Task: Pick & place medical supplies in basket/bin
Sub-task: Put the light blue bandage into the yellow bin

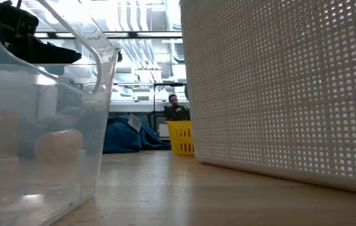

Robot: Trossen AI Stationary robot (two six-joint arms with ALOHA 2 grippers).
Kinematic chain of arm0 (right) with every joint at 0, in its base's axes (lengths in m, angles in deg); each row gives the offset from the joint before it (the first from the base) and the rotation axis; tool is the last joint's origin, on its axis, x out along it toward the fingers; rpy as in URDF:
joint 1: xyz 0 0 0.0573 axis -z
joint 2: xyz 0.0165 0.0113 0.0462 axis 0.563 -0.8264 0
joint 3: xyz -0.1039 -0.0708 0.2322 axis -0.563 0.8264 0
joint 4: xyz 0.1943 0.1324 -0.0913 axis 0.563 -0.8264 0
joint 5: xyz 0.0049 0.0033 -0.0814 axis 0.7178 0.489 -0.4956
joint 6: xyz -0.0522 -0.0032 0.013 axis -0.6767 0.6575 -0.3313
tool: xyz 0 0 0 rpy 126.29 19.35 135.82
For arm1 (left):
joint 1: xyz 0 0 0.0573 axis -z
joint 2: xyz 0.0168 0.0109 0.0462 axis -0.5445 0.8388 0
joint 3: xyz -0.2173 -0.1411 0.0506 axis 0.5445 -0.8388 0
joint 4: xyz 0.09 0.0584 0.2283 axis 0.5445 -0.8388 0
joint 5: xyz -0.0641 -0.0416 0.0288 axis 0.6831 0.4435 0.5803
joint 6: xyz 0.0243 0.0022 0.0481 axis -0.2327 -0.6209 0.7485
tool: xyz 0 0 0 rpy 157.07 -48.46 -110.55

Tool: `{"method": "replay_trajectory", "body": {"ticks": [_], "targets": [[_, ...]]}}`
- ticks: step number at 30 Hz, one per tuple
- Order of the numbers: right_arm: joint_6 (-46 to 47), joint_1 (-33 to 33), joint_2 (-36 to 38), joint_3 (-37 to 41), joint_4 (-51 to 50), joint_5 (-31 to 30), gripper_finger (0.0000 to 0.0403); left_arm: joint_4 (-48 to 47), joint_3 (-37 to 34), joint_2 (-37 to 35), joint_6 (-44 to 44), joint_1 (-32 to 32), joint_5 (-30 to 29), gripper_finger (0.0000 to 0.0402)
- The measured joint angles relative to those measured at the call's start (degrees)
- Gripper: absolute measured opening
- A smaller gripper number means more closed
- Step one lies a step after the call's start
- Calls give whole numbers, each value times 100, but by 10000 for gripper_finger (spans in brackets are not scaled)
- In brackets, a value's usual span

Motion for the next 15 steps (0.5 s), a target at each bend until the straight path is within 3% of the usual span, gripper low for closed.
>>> {"method": "replay_trajectory", "body": {"ticks": [10, 15], "targets": [[-1629, -60, -845, -1511, -2579, 281, 189, 0, 1, 1, -2, -2, 0, 118], [-2194, -221, -1169, -2168, -3366, 335, 189, 0, 0, 1, 0, -1, 1, 118]]}}
